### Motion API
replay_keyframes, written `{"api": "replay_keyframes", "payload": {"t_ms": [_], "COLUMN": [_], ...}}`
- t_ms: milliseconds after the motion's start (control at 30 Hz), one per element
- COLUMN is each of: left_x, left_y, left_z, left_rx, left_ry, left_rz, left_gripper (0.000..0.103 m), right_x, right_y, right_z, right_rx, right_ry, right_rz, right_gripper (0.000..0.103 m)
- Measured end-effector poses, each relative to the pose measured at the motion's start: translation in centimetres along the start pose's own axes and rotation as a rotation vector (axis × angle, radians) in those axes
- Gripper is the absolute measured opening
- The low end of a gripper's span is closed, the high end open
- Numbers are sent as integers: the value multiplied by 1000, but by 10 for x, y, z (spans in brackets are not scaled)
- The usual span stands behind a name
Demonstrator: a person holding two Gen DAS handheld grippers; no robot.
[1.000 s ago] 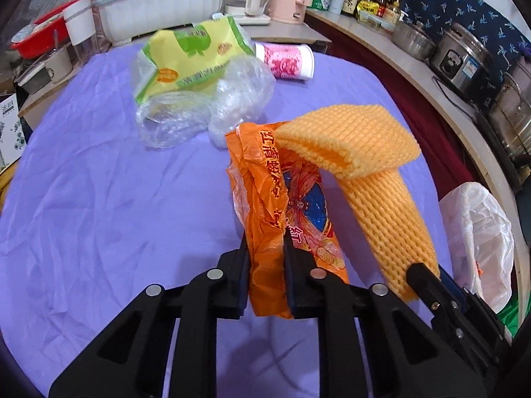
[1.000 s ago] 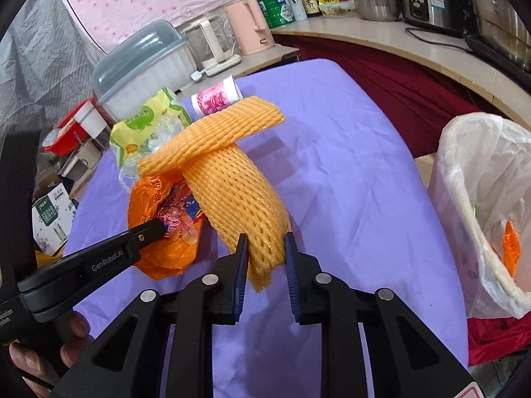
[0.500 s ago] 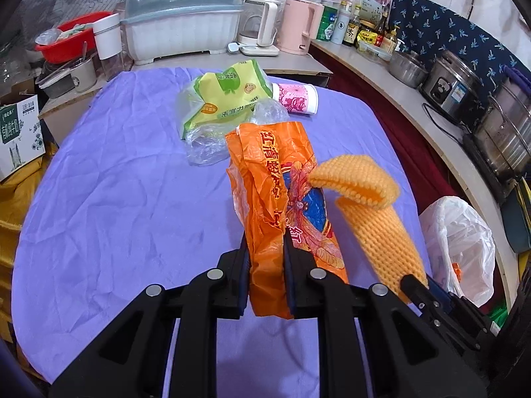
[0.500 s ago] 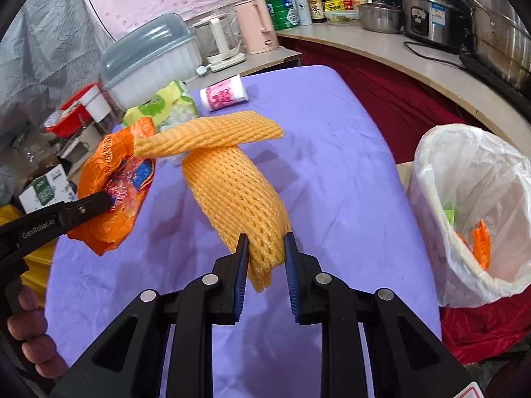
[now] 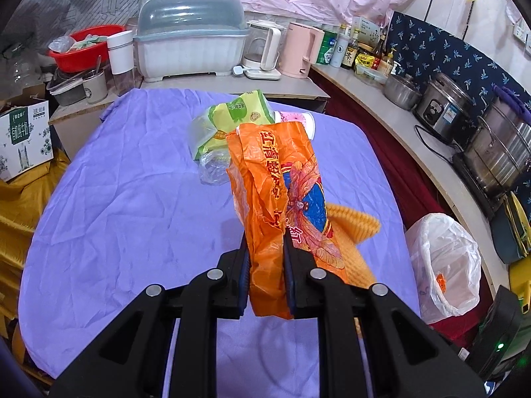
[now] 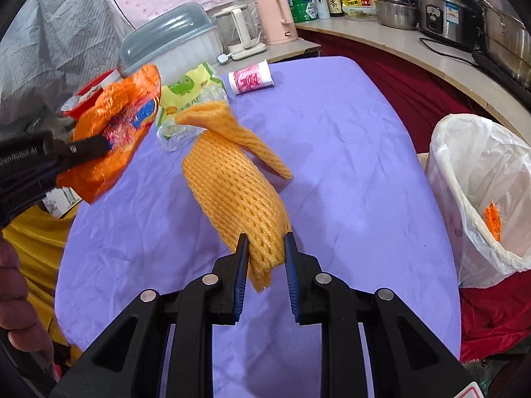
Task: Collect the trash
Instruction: 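Carry the mesh sleeve and orange plastic bag over the bin with both grippers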
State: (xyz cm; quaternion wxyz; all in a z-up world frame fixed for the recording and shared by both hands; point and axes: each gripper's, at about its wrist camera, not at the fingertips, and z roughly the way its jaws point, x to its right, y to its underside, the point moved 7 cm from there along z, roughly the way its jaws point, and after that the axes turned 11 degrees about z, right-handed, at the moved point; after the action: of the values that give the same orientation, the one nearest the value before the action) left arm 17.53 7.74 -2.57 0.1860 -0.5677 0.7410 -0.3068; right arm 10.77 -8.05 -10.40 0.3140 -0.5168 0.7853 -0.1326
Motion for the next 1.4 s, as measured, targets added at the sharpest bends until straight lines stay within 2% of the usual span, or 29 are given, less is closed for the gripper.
{"api": "replay_keyframes", "payload": {"t_ms": [300,600,967,1400], "left_x": [7,29,81,163], "left_y": [2,1,4,8], "left_z": [-13,-19,-13,3], "left_rx": [20,26,16,-9], "left_ry": [1,14,44,117], "left_rz": [7,53,143,269], "left_gripper": [16,16,16,17], "right_x": [12,27,64,139], "right_y": [-34,-43,-46,-50], "right_z": [-40,-59,-75,-93], "right_rx": [121,168,203,244], "right_ry": [-12,-10,16,74], "right_rz": [41,77,135,256], "right_gripper": [20,20,20,20]}}
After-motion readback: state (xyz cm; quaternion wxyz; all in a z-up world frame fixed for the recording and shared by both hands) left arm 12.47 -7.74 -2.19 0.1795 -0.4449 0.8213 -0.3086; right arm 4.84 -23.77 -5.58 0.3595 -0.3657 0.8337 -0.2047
